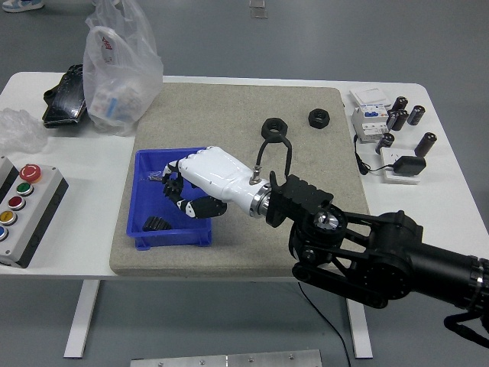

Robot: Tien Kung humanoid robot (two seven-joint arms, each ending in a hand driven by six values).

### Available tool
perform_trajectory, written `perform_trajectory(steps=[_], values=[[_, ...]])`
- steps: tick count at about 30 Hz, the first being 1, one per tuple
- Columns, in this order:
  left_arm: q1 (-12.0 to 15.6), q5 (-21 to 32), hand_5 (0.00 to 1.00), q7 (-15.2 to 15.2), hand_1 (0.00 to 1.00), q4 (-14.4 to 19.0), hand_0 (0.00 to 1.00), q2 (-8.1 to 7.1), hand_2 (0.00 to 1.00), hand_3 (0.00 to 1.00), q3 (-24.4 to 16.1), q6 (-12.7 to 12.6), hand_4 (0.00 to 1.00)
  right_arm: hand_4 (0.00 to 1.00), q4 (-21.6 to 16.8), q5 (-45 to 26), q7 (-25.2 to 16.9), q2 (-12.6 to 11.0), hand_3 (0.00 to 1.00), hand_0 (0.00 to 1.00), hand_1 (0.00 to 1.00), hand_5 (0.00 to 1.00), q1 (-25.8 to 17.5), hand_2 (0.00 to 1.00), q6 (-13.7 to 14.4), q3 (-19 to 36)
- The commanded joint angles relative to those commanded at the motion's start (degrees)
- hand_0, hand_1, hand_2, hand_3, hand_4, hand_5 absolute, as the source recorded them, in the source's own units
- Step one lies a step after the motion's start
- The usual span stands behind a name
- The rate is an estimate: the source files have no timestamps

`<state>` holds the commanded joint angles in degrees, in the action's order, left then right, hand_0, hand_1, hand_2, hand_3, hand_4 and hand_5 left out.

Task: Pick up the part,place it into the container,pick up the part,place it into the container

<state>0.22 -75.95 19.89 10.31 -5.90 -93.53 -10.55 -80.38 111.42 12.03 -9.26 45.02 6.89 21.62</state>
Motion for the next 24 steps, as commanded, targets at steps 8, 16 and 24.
perform_trajectory(steps=[8, 16, 24], values=[[0.00, -0.02, 0.508, 0.13, 0.775, 0.00, 0.834, -0.04, 0.780, 0.865, 0.05, 0.02, 0.850, 0.463, -0.13, 0.17, 1.05, 0.10, 0.831, 0.463, 0.615, 0.105, 0.14, 0.816, -2.52, 0.35], [-0.01, -0.02, 0.508, 0.18, 0.775, 0.00, 0.835, -0.06, 0.781, 0.866, 0.07, 0.00, 0.850, 0.542, -0.02, -0.03, 1.89, 0.10, 0.869, 0.480, 0.618, 0.147, 0.06, 0.828, -3.03, 0.50], [0.02, -0.14, 0.506, 0.19, 0.775, 0.00, 0.835, 0.02, 0.781, 0.866, 0.01, 0.02, 0.850, 0.585, 0.14, 0.95, 1.61, -0.04, 0.882, 0.478, 0.559, 0.179, -0.83, 0.812, 0.37, 1.65]])
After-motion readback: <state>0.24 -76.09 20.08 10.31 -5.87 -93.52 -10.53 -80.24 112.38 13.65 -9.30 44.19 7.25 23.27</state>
